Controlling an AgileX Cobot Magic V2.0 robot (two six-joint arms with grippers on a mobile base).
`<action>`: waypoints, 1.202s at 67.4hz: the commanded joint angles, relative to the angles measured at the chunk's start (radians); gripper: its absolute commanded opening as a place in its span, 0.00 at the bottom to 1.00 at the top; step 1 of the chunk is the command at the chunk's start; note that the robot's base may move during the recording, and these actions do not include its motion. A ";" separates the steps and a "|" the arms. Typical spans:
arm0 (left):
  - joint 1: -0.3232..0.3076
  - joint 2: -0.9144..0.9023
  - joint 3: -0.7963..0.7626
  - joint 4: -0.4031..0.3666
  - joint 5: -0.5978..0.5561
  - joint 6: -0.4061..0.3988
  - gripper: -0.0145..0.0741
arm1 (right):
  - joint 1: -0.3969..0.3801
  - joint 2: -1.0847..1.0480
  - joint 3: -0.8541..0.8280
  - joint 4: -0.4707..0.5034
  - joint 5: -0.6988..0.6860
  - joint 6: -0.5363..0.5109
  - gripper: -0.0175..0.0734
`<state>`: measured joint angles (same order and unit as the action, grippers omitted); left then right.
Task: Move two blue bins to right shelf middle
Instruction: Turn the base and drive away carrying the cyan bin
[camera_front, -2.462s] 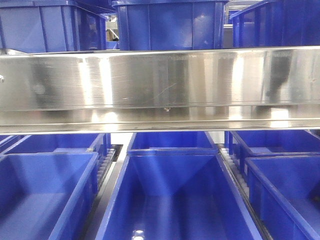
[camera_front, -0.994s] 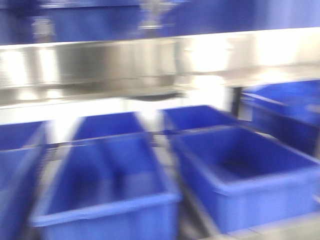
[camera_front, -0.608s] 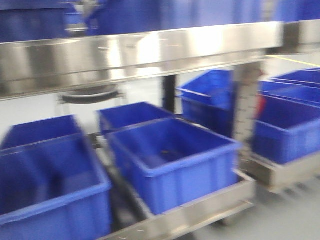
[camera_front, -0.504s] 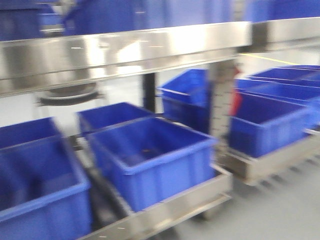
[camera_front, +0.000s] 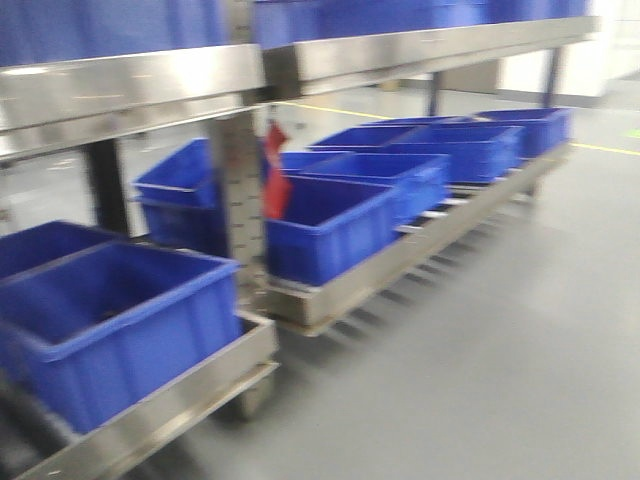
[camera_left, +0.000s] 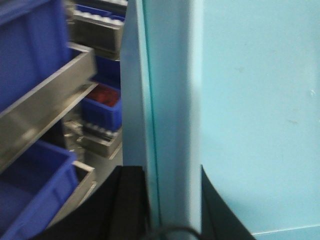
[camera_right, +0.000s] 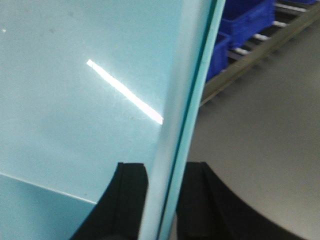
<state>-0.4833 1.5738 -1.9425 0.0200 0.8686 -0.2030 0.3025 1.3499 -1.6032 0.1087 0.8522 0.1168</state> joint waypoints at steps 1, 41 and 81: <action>0.000 -0.018 -0.018 -0.033 -0.131 -0.010 0.04 | 0.000 -0.021 -0.014 0.011 -0.058 -0.027 0.02; 0.000 -0.018 -0.018 -0.033 -0.131 -0.010 0.04 | 0.000 -0.021 -0.014 0.011 -0.058 -0.027 0.02; 0.000 -0.018 -0.018 -0.033 -0.131 -0.010 0.04 | 0.000 -0.021 -0.014 0.011 -0.058 -0.027 0.02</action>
<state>-0.4833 1.5738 -1.9425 0.0200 0.8725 -0.2030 0.3025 1.3478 -1.6032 0.1082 0.8522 0.1168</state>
